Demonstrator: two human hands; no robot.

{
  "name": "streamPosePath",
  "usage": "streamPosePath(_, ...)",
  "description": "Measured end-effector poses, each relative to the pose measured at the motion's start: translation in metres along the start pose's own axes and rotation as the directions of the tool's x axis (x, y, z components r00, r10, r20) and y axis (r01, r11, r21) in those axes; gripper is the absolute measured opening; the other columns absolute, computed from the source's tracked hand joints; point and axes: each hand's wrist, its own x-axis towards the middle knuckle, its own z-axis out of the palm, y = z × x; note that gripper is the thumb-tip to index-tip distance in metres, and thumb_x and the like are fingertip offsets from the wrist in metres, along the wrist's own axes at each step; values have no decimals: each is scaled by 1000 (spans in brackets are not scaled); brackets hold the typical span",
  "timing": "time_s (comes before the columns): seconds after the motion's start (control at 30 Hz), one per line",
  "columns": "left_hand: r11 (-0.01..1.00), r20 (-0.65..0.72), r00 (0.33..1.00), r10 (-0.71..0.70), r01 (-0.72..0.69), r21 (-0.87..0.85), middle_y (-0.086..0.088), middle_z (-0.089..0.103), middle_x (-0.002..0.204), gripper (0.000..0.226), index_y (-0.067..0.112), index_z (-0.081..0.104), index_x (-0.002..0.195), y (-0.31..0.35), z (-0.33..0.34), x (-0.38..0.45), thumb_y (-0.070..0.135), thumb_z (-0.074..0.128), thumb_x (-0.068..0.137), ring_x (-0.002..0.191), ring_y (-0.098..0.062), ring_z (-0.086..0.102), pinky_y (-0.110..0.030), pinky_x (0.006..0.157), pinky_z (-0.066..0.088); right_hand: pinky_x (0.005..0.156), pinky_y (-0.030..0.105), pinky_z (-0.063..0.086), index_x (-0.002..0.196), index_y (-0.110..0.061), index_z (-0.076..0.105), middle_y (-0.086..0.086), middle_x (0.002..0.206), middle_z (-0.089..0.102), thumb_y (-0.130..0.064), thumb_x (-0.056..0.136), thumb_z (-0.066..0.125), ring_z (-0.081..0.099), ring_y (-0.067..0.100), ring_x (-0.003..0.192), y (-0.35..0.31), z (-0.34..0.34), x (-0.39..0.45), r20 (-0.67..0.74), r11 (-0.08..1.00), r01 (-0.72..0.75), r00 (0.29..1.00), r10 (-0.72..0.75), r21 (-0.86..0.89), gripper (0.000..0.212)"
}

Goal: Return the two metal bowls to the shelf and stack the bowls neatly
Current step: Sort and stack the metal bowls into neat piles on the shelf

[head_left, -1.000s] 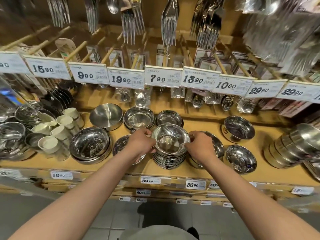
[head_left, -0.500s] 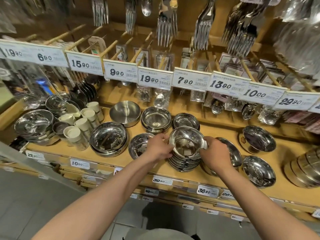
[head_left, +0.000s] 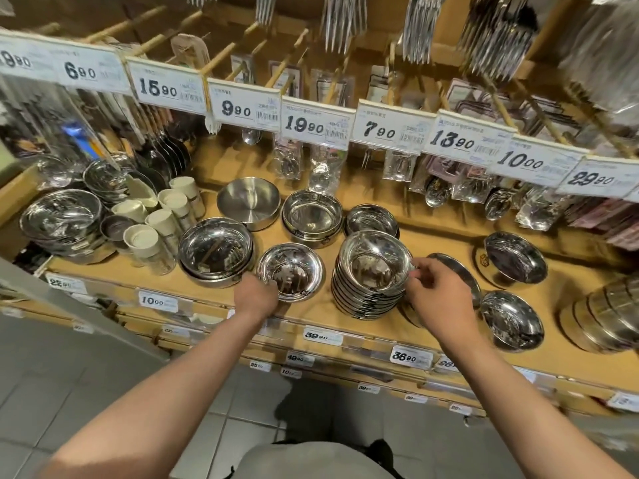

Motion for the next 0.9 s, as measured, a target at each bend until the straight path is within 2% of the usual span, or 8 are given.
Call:
streamPosePath(0.23, 998, 46, 998, -45, 47, -41, -22, 67, 119, 29, -3, 62, 118, 0, 8, 3, 9, 62, 92, 103, -37, 64, -36, 82, 51, 89, 31, 49, 126, -17, 69, -4, 100, 73, -18, 97, 58, 66, 16, 96, 3, -5, -10, 20, 999, 20, 1000, -20, 44, 30)
streamPosePath(0.43, 987, -52, 991, 127, -131, -92, -14, 72, 100, 13, 13, 72, 98, 20, -53, -8, 14, 70, 86, 85, -30, 70, -44, 81, 61, 73, 31, 56, 104, -32, 72, -16, 77, 71, -14, 94, 58, 66, 4, 73, 14, -23, -8, 32, 983, -51, 998, 46, 175, 25)
streamPosePath(0.5, 965, -22, 988, 152, -154, -211, -14, 71, 97, 11, 19, 70, 89, 39, -71, -21, 10, 70, 84, 80, -31, 72, -44, 67, 64, 72, 36, 58, 96, -31, 73, -11, 76, 74, -15, 94, 55, 69, 11, 74, 14, -23, -4, 75, 972, -81, 995, 66, 222, 24)
streamPosePath(0.57, 939, 29, 978, 207, -190, -286, -11, 72, 91, 15, 20, 69, 86, 64, -79, -33, 6, 72, 83, 68, -24, 73, -31, 51, 60, 85, 45, 60, 101, -29, 74, -2, 90, 77, -20, 96, 53, 72, 24, 91, 11, -22, -1, 153, 955, -118, 985, 77, 273, 24)
streamPosePath(0.63, 918, 95, 956, 277, -234, -320, -9, 72, 89, 14, 16, 71, 91, 90, -77, -45, 5, 72, 82, 64, -19, 72, -28, 51, 59, 91, 48, 59, 108, -27, 74, 5, 100, 77, -27, 99, 53, 71, 35, 98, 9, -20, 6, 217, 930, -160, 972, 89, 332, 22)
streamPosePath(0.7, 905, 170, 926, 338, -271, -327, -7, 73, 86, 12, 14, 73, 92, 112, -67, -57, 5, 71, 85, 62, -16, 71, -31, 55, 62, 84, 45, 60, 105, -25, 74, 6, 95, 78, -32, 100, 54, 72, 36, 90, 8, -19, 15, 254, 885, -209, 961, 108, 416, 22)
streamPosePath(0.8, 895, 273, 880, 389, -291, -338, -5, 73, 76, 8, 12, 75, 94, 130, -44, -67, 7, 69, 91, 57, -16, 66, -31, 55, 61, 62, 25, 58, 99, -23, 75, 1, 81, 74, -36, 100, 58, 69, 15, 75, 7, -20, 29, 290, 776, -301, 944, 158, 554, 21)
streamPosePath(0.9, 893, 306, 860, 407, -305, -330, -6, 71, 73, 12, 8, 76, 98, 139, -20, -67, 16, 69, 93, 53, -11, 64, -26, 48, 58, 46, 15, 48, 102, -20, 74, 5, 84, 78, -25, 97, 65, 70, 11, 65, 11, -19, 38, 273, 793, -302, 945, 178, 529, 12)
